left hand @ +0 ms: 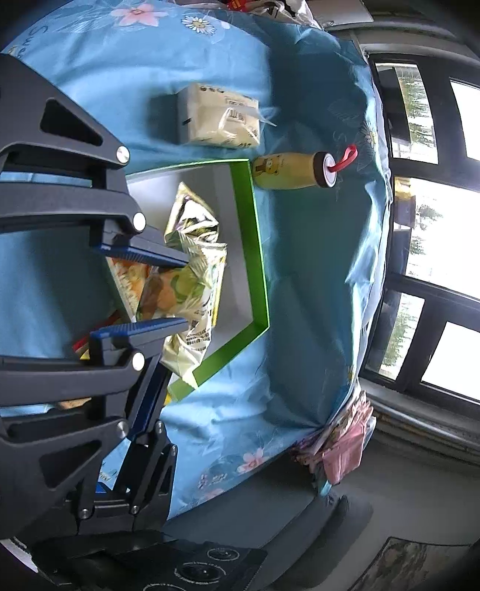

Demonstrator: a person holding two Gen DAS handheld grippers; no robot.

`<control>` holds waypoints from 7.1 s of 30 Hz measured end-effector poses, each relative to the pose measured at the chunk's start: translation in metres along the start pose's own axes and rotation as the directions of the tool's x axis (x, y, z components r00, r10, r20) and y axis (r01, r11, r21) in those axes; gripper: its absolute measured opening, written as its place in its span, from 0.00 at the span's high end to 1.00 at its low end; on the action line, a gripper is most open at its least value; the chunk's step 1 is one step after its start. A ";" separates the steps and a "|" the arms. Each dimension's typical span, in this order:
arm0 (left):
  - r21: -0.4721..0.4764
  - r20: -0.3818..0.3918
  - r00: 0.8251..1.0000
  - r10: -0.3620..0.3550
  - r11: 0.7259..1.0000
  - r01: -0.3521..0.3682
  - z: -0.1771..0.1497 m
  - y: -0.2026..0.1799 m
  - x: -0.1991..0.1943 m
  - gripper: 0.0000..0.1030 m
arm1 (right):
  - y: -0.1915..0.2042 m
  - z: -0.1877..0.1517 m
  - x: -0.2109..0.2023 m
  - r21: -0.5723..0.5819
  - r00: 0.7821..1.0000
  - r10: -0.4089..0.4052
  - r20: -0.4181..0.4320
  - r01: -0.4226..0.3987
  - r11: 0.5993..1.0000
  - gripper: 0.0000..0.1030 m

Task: Organize snacks
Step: 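Carry the white packet into the green box and open the right gripper, then withdraw the right gripper toward the orange cake packet, then close the right gripper on the orange cake packet and lift it, then lower the cake packet into the green box and open the right gripper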

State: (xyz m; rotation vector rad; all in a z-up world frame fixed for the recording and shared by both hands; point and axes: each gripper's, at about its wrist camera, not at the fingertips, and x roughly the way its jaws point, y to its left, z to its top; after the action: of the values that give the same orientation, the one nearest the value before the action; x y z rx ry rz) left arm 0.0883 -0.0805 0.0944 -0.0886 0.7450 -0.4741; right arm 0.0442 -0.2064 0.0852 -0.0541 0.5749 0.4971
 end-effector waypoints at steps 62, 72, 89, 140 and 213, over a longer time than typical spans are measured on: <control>0.022 0.015 0.960 0.280 0.960 -0.280 -0.044 -0.014 -0.023 0.00 | -0.038 -0.049 -0.036 0.236 0.993 -0.078 -0.091 0.097 0.967 0.37; 0.031 0.050 0.953 0.299 0.953 -0.301 -0.059 -0.036 -0.047 0.00 | -0.043 -0.065 -0.073 0.282 0.991 -0.114 -0.074 0.130 0.951 0.25; 0.049 0.017 0.951 0.308 0.950 -0.308 -0.077 -0.055 -0.042 0.00 | -0.052 -0.088 -0.093 0.324 0.988 -0.130 -0.087 0.151 0.934 0.25; -0.249 -0.311 0.926 -0.214 0.959 0.138 -0.128 -0.087 0.092 0.30 | -0.103 -0.164 -0.033 0.266 0.977 0.049 -0.206 0.008 0.964 0.46; -0.087 -0.152 0.987 0.044 0.995 -0.058 -0.008 -0.008 0.104 0.25 | -0.106 -0.045 0.045 0.253 0.980 -0.083 -0.183 0.128 0.959 0.46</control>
State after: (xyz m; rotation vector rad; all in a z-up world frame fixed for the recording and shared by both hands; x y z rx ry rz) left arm 0.1461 -0.1338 0.0250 -0.1196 0.9143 -0.4011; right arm 0.1032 -0.2884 0.0142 0.1266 0.7984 0.3094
